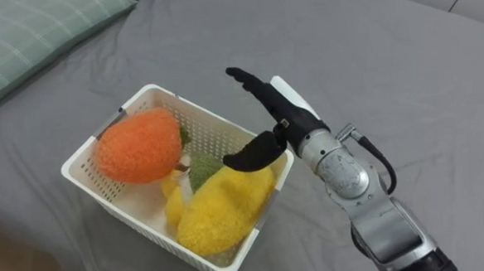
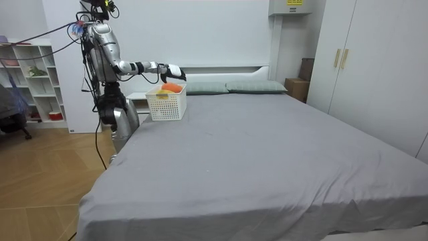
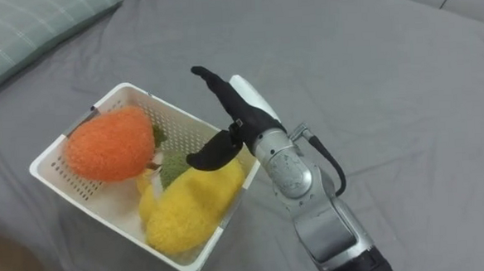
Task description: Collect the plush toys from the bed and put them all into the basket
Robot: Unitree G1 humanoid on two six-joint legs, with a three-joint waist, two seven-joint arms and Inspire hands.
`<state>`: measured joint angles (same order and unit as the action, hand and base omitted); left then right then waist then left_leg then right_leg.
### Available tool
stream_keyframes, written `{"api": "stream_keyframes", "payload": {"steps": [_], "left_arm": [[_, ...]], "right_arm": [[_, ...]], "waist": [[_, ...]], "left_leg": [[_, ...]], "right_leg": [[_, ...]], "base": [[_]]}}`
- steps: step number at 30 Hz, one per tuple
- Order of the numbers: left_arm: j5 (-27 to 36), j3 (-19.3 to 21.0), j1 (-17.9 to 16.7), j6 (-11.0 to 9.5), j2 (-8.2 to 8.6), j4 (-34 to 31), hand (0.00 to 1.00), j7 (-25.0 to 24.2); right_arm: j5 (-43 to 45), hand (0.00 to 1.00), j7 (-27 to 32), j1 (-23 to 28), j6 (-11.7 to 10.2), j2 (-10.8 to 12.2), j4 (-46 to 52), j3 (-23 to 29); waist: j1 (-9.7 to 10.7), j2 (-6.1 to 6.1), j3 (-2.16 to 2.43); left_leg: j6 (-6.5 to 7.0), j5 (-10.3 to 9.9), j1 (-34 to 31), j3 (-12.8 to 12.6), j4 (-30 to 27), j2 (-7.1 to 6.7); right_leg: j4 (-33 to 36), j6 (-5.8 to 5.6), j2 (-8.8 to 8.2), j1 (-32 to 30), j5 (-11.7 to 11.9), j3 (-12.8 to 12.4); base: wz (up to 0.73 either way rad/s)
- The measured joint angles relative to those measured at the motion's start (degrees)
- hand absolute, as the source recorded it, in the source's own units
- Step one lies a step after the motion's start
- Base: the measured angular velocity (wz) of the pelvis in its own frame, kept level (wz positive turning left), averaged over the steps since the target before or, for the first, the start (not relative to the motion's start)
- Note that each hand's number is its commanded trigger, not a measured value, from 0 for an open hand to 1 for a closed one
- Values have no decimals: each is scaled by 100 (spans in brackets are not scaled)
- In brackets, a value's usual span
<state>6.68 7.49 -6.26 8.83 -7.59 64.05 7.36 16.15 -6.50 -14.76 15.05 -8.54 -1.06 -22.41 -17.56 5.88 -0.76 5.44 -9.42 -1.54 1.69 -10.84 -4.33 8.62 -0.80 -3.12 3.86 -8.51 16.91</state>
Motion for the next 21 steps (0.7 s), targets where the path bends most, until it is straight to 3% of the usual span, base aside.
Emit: {"api": "stream_keyframes", "payload": {"steps": [12, 19, 21], "left_arm": [[-1, 20, 21, -13, -16, 4, 0, 87], [2, 283, -1, -24, -15, 10, 0, 84], [9, 317, -10, -53, -6, 12, 0, 89]], "right_arm": [[3, 0, 212, 3, -5, -27, -46, 13], [-163, 0, 336, 172, -133, -130, -46, 320], [-216, 0, 384, 301, -190, -135, -46, 570]], "waist": [[53, 52, 36], [185, -3, 1], [313, -59, 1]], "left_leg": [[5, 4, 13, -30, -1, -3], [16, 7, 17, -79, -49, -2], [20, 7, 19, -88, -47, -5]], "right_leg": [[1, -1, -1, 1, 0, -57], [8, -13, -6, 9, 8, -118], [14, -18, -11, 9, 11, -121]], "base": [[-1], [-3], [0]]}}
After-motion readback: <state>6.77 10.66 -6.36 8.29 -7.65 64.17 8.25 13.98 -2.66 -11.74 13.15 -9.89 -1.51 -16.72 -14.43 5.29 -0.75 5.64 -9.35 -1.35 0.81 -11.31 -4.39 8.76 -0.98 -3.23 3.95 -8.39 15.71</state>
